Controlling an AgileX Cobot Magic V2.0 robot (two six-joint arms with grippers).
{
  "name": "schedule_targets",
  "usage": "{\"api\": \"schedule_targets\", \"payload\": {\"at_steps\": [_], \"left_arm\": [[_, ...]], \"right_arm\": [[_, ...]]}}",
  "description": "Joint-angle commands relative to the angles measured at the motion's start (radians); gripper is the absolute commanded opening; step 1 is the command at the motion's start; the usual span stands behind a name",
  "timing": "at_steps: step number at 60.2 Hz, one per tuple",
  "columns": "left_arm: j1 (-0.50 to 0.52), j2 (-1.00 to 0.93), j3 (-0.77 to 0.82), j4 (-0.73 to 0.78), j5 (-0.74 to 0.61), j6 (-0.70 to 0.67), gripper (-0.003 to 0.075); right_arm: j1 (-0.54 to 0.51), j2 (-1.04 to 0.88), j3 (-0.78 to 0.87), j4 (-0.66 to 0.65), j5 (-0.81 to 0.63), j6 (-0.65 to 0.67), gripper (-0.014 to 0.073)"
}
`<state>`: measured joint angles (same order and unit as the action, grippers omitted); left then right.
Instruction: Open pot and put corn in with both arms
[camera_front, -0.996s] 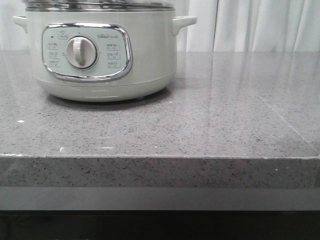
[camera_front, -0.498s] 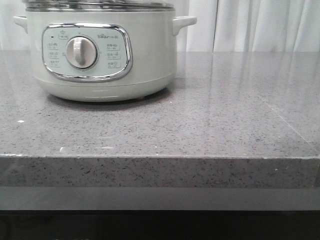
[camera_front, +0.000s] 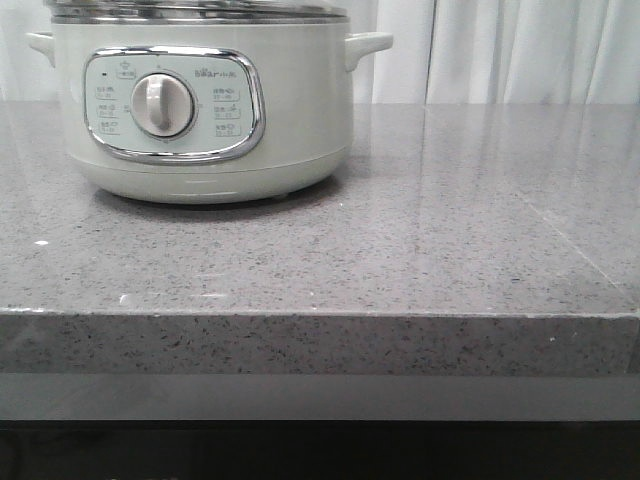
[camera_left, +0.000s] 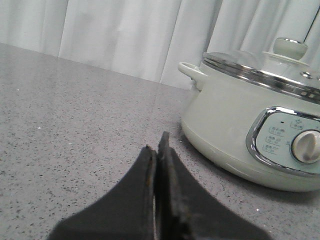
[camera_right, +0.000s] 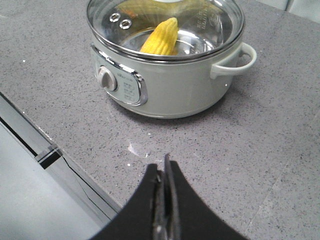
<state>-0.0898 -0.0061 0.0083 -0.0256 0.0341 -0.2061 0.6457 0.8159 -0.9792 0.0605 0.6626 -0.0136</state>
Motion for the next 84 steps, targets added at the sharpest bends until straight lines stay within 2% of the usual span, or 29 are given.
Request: {"api": "schedule_targets", "payload": {"at_steps": [1, 14, 75, 80, 84], "left_arm": [[-0.007, -0.012, 0.010, 0.016, -0.090, -0.008, -0.0020], [-0.007, -0.012, 0.012, -0.043, -0.099, 0.153, -0.0020], [-0.007, -0.012, 0.012, -0.039, -0.109, 0.155, -0.0020], [-0.007, -0.012, 0.012, -0.039, -0.109, 0.155, -0.0020], [-0.007, -0.012, 0.012, -0.039, -0.109, 0.155, -0.0020]], "right_arm": [[-0.004, -0.001, -0.025, -0.007, -0.069, -0.002, -0.0049], [-0.004, -0.001, -0.025, -0.007, -0.069, -0.002, -0.0049], [-0.004, -0.001, -0.025, -0.007, -0.069, -0.002, -0.0049], [-0.013, -0.020, 0.004, -0.022, -0.111, -0.003, -0.0049], [-0.071, -0.063, 0.060, -0.025, -0.170, -0.003, -0.0049]]}}
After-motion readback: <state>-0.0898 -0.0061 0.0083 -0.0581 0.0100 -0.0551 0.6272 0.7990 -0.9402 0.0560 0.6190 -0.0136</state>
